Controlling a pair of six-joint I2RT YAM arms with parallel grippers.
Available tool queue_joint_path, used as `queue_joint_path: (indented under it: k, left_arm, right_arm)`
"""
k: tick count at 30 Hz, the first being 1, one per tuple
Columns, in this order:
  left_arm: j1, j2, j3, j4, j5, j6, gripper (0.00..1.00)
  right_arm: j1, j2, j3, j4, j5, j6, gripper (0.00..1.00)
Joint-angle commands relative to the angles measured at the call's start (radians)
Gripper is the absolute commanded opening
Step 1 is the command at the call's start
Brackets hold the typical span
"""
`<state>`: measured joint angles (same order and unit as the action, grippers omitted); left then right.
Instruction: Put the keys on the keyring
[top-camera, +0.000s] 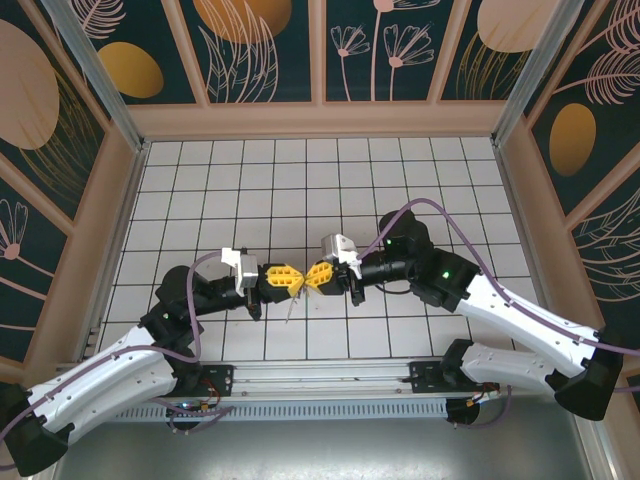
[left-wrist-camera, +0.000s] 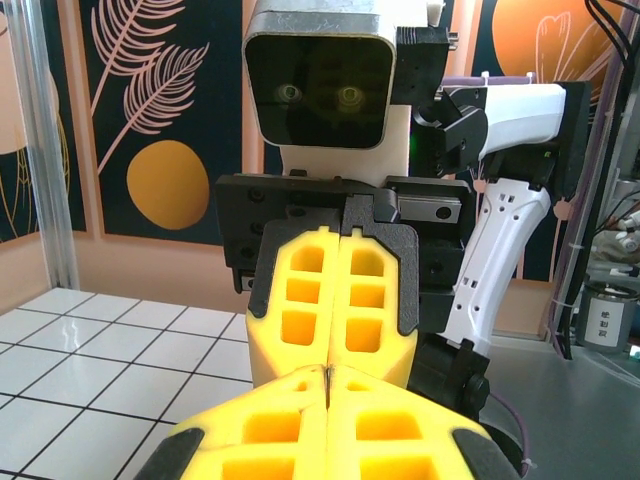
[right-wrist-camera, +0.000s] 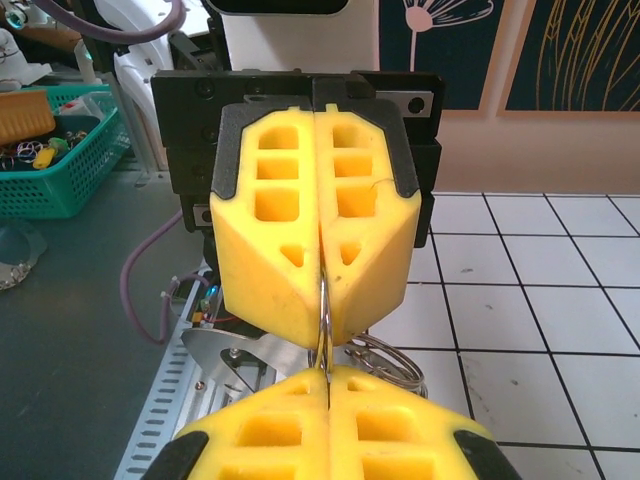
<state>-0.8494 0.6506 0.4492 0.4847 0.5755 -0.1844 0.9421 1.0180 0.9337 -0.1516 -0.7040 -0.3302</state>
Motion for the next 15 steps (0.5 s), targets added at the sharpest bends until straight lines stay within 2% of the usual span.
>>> queue_joint_path:
  k: [1,4,15]
  left_arm:
    - [-0.002,-0.014,0.036,0.024,0.013,0.024,0.0]
    - [-0.003,-0.018,0.036,0.028,0.011,0.02,0.0]
    - [-0.002,-0.018,0.034,0.043,0.018,0.014,0.0]
  right_arm:
    - [-0.008,-0.021,-0.011,0.065,0.031,0.011,0.14]
    - [-0.011,-0.044,-0.033,0.08,0.034,0.015,0.26]
    - [-0.017,-0.087,-0.065,0.15,-0.039,0.049,0.35]
